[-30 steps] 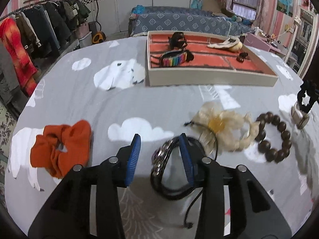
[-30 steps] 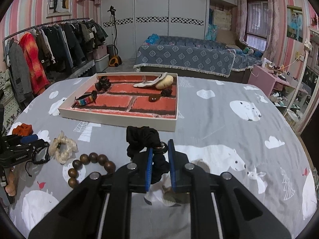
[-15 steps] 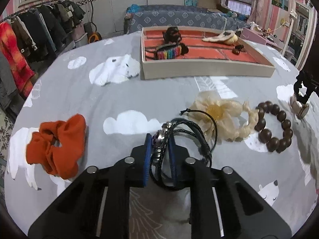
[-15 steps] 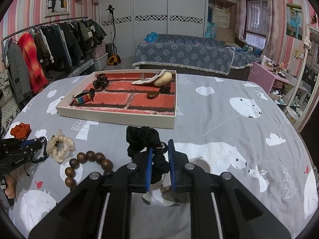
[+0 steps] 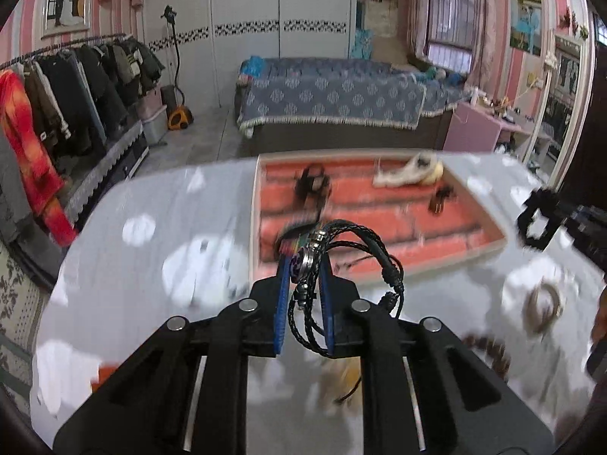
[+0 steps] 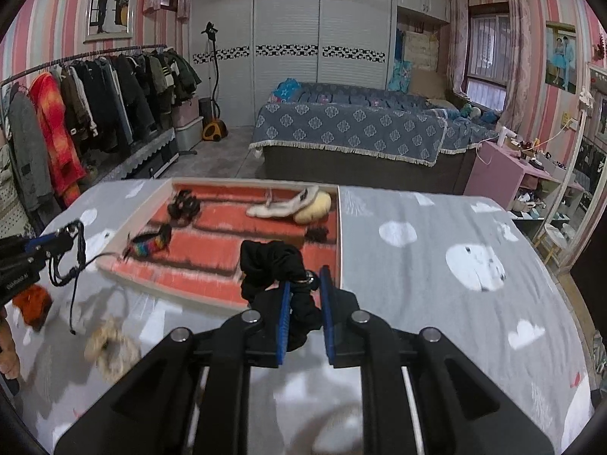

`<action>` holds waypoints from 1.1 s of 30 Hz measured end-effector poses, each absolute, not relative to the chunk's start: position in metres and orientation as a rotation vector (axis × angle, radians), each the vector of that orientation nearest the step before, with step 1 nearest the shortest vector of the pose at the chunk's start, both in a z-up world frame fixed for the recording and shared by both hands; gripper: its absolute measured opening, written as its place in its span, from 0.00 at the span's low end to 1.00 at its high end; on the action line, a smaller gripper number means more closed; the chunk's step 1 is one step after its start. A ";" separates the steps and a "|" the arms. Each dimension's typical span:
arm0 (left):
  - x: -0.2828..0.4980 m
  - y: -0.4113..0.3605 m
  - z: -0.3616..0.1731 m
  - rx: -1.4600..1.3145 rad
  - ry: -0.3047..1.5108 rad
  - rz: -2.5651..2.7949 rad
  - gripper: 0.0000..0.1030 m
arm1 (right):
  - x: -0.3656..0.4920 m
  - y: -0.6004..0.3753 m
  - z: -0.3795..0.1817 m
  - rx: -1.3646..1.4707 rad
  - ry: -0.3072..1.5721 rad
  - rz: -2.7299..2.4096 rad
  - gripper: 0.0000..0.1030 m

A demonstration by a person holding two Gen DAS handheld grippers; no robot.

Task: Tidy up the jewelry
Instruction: 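Carry the braided bracelet with the left tool while the right tool carries the scrunchie to the tray, then open the left tool over the tray while the right tool releases the scrunchie there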

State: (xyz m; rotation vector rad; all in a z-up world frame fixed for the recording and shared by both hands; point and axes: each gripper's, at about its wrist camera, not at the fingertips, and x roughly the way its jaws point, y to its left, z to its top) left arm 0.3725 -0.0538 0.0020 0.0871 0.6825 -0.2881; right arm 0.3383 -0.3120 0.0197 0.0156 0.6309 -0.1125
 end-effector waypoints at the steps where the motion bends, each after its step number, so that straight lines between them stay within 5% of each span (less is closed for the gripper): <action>1: 0.378 -0.058 0.006 0.084 0.675 -0.289 0.13 | 0.346 -0.312 0.021 0.021 0.630 -0.114 0.14; 16: 0.494 -0.109 -0.021 0.048 0.694 -0.269 0.13 | 0.459 -0.331 -0.007 0.083 0.676 -0.182 0.14; 33: 0.529 -0.103 -0.075 0.101 0.793 -0.200 0.13 | 0.495 -0.336 -0.053 0.072 0.755 -0.200 0.14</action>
